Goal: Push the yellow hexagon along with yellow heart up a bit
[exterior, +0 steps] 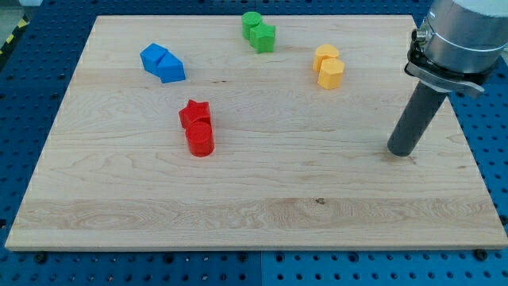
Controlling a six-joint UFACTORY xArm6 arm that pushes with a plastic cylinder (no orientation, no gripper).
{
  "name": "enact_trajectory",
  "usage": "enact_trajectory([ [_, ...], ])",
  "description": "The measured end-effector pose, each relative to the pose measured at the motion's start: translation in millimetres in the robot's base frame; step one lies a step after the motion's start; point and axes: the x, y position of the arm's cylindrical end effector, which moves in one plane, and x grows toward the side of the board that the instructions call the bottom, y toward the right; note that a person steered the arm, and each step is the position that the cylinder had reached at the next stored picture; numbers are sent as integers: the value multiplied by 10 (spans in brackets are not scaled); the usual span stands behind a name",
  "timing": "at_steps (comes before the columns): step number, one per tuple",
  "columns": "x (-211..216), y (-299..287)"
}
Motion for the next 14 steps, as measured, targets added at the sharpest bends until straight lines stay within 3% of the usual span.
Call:
enact_trajectory([
  [2,-12,45],
  [4,-416,-551],
  [11,-1342,-672],
  [14,-1375,-1191],
])
